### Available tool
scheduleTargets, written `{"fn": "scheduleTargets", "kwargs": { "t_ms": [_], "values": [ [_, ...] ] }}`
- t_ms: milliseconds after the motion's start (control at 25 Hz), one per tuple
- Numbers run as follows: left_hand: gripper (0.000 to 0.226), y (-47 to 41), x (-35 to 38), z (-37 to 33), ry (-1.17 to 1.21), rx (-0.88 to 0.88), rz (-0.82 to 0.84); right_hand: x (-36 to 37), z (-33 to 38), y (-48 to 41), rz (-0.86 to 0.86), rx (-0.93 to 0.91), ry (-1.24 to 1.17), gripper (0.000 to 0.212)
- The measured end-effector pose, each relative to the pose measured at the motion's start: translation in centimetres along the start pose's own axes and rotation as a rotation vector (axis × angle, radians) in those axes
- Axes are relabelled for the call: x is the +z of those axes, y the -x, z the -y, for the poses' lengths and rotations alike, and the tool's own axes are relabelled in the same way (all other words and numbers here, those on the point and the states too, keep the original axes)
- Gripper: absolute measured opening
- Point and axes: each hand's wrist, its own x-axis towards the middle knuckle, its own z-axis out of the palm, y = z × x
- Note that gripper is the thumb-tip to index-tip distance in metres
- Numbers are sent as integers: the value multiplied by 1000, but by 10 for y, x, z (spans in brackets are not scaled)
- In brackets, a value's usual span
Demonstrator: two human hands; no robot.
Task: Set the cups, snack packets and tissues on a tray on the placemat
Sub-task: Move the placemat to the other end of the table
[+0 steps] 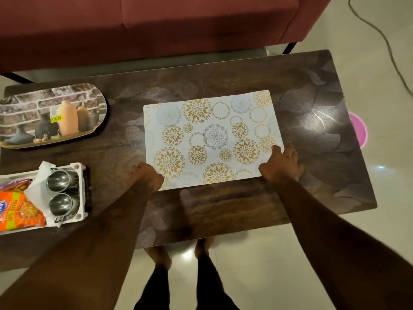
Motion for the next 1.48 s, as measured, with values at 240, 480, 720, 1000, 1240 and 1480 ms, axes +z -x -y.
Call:
{"fn": "scheduleTargets", "kwargs": {
  "t_ms": [240, 480, 720, 1000, 1240, 1480],
  "values": [
    [80, 2, 15, -13, -248, 419, -110, 15, 26, -12, 65, -193, 20, 81],
    [82, -6, 50, -11, -311, 471, 27, 47, 32, -15, 169, -229, 23, 91],
    [84, -6, 49, -6, -204, 477, 112, 49, 27, -7, 185, -223, 20, 94],
    [76, 7, 5, 24, -44, 431, 101, 31, 53, 20, 169, -224, 112, 94],
    [68, 25, -44, 95, 64, 310, 2, 27, 148, 81, 206, -468, 87, 85],
    [66, 41, -74, 184, 235, 199, -54, 34, 245, 139, 239, -701, 112, 79]
  ]
}}
